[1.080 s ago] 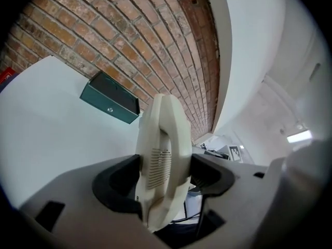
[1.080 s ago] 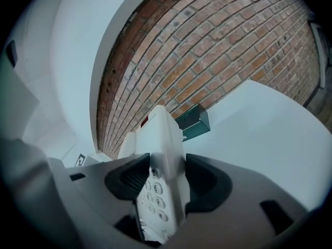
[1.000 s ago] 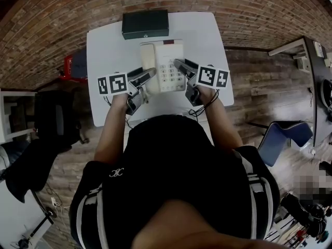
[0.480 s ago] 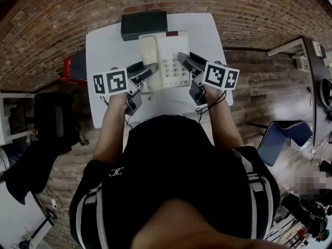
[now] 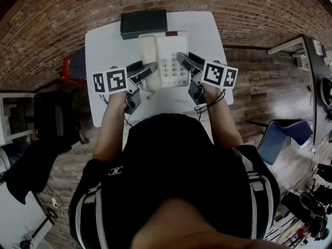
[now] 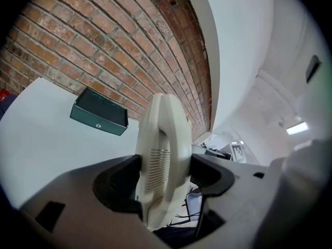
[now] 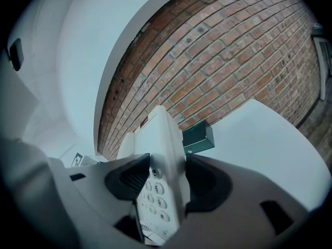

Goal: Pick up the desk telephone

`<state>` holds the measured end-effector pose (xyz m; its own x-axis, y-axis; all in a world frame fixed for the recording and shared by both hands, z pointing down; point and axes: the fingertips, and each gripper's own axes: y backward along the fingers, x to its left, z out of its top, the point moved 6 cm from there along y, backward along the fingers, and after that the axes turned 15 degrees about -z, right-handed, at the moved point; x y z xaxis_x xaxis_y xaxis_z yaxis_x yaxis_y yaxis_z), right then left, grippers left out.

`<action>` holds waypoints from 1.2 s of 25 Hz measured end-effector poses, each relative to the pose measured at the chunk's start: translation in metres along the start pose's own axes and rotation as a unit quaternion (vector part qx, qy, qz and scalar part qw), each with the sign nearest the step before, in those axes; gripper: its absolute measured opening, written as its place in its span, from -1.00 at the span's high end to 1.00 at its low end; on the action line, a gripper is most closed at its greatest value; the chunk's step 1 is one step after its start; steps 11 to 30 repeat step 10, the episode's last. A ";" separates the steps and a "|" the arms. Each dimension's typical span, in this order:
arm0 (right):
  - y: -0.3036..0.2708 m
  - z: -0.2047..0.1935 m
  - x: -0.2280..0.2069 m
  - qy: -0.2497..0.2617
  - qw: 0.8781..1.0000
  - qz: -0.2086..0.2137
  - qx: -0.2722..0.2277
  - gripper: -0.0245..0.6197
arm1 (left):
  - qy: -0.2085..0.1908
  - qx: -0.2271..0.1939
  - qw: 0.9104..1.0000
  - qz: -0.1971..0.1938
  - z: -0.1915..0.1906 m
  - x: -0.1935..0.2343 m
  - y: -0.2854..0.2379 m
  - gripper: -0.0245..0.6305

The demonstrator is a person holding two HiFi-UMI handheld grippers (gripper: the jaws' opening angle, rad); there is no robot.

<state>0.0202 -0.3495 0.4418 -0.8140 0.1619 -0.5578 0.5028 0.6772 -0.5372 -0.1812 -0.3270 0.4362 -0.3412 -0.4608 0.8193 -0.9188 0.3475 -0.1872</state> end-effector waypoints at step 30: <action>-0.004 -0.004 -0.007 -0.006 1.000 -0.003 0.007 0.29 | 0.009 0.008 1.000 0.004 -0.003 0.005 -0.005 -0.01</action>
